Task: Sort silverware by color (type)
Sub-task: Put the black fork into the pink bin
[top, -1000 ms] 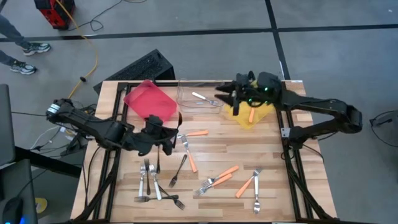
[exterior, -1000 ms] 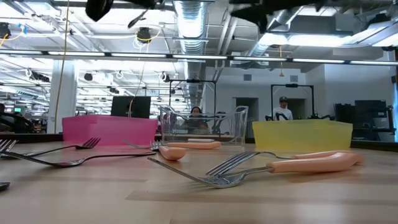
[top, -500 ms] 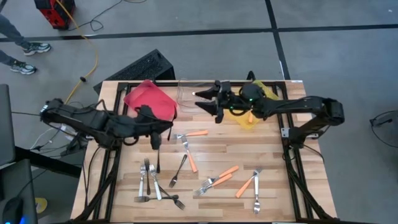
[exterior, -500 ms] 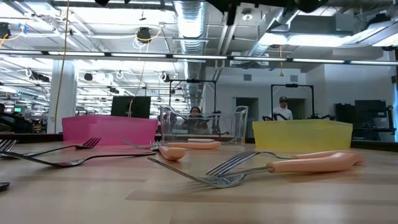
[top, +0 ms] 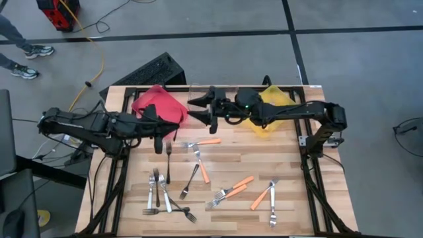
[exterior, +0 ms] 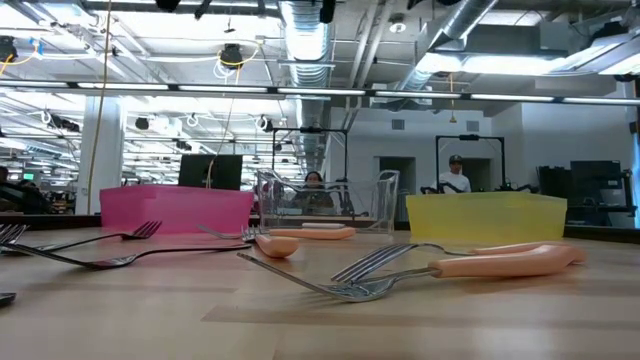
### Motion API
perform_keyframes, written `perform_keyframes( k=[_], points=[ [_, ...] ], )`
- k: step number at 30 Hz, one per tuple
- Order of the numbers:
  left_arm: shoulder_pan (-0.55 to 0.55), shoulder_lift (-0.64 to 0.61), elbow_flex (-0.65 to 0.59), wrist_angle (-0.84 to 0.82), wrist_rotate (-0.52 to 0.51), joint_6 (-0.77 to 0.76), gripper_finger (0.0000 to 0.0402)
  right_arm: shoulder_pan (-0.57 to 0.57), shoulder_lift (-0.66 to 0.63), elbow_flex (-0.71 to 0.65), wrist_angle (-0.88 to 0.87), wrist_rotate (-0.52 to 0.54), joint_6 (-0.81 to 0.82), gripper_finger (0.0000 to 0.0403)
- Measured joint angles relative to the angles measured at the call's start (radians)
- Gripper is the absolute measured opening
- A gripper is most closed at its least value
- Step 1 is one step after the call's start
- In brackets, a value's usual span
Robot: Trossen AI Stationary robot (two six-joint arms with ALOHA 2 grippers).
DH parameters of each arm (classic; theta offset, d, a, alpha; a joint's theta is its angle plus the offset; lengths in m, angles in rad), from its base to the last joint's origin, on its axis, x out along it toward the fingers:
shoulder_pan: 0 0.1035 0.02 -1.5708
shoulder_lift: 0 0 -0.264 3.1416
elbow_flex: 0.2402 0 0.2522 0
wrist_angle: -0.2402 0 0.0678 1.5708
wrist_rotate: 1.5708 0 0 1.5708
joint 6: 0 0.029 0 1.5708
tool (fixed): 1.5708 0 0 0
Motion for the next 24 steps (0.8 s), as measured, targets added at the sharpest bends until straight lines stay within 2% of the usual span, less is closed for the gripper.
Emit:
perform_keyframes(
  k=[4, 6, 12, 16, 24],
  points=[
    [0.017, -0.032, -0.046, 0.0, -0.082, -0.024, 0.0, 0.012, 0.012, 0.022, 0.004, 0.016, 0.006, 0.0256],
    [0.026, -0.029, -0.06, 0.001, -0.112, -0.033, 0.0, 0.016, 0.024, 0.035, 0.017, 0.068, -0.001, 0.0256],
    [0.033, 0.016, -0.077, 0.01, -0.2, -0.031, 0.0, 0.025, 0.069, 0.072, -0.094, 0.223, -0.005, 0.0256],
    [0.036, 0.021, -0.077, 0.0, -0.252, -0.029, 0.0, 0.031, 0.081, 0.083, -0.1, 0.245, -0.013, 0.0256],
    [0.039, 0.025, -0.077, 0.0, -0.276, -0.039, 0.0, 0.029, 0.086, 0.082, -0.11, 0.268, -0.013, 0.0256]
  ],
)
